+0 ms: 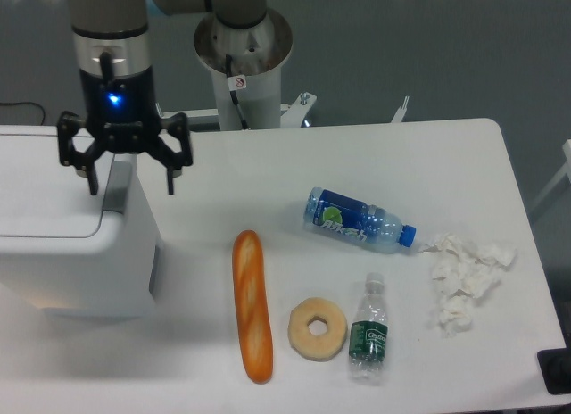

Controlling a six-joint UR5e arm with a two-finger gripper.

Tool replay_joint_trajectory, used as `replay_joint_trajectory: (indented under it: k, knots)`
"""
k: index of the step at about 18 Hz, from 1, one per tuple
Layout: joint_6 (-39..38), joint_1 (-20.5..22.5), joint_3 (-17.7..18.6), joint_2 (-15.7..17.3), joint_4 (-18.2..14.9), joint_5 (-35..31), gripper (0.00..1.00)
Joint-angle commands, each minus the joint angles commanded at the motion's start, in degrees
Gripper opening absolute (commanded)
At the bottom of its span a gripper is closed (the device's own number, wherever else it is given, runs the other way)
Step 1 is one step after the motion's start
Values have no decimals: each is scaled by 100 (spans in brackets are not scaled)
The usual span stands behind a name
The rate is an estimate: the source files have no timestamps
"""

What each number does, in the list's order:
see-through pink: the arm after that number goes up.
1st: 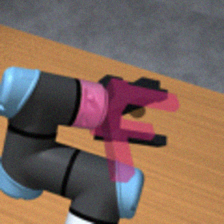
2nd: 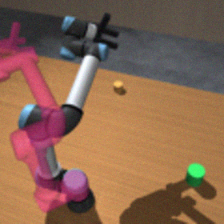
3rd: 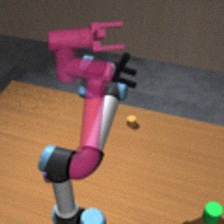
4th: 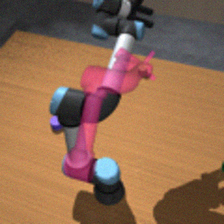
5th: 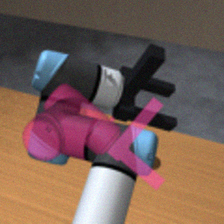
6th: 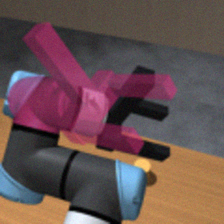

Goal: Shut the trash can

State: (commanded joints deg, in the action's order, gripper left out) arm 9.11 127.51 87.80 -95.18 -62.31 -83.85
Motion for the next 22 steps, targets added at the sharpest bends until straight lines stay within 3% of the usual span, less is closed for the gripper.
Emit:
replay_joint_trajectory:
  k: [7,17,19,22]
  knots:
    - [2031,1292,-44,-615,9,-35,100]
    - [4597,2084,-422,-1723,-35,-870,100]
    - [4783,2329,-597,-1995,-44,-957,100]
    - [5239,2567,-817,-2119,-219,-1063,100]
